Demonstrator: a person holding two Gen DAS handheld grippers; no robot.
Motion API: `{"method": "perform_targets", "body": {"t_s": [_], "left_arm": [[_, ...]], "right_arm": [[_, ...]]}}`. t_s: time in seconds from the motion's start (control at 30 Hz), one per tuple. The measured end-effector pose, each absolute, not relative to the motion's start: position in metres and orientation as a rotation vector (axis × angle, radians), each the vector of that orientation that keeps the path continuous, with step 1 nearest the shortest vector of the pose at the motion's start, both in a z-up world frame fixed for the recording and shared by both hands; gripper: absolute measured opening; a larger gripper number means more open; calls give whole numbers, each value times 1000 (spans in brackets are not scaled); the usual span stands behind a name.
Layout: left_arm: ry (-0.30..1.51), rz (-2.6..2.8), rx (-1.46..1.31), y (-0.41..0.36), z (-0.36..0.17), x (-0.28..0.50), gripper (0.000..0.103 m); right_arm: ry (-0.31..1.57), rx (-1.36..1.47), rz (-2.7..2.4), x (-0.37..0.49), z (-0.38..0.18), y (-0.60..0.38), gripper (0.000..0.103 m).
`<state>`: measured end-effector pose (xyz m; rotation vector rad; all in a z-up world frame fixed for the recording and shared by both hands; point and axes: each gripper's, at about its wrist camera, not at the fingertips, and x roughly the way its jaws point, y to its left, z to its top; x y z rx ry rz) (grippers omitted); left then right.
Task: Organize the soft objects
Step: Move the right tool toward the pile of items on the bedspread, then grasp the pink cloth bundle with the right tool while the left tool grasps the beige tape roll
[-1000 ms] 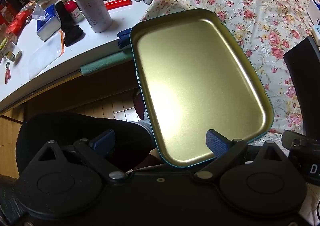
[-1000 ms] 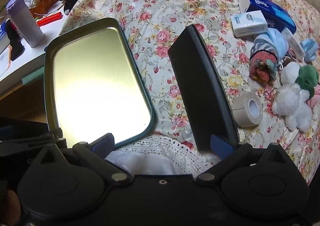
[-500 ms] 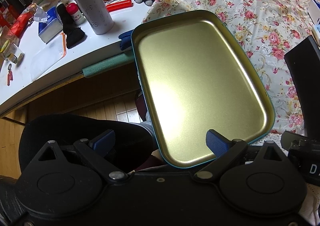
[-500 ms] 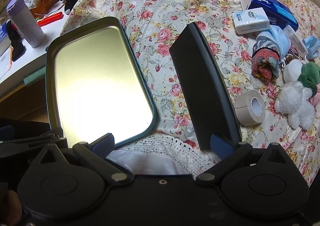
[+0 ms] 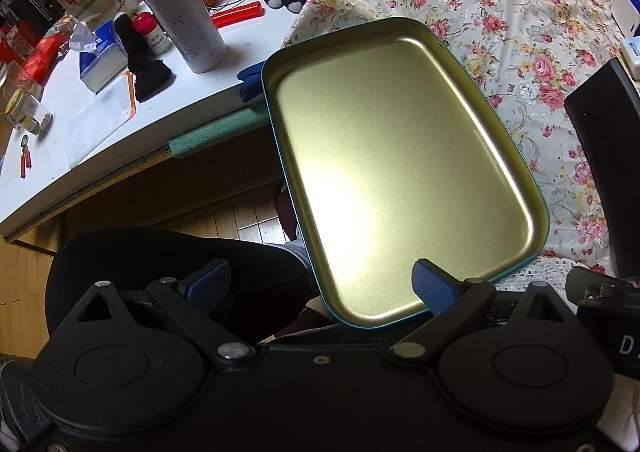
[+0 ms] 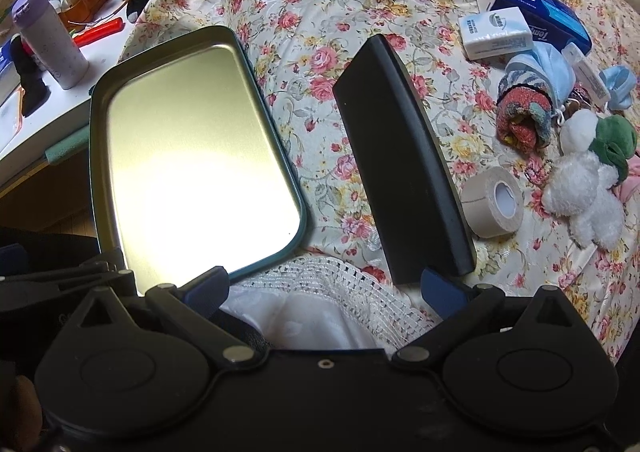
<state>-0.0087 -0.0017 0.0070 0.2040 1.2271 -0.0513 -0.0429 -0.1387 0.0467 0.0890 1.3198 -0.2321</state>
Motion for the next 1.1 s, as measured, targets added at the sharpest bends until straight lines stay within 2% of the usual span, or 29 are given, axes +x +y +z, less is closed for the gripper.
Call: {"method": "perform_targets", "body": {"t_s": [0.63,1.1], "left_arm": [[1183,-93,262,-25,26,-40,95],[1129,-166,347,-71,42,-68,94]], "right_arm": [[1275,127,-271,-81,71,-156,102],[1212,237,-345,-118,81,-209,102]]}}
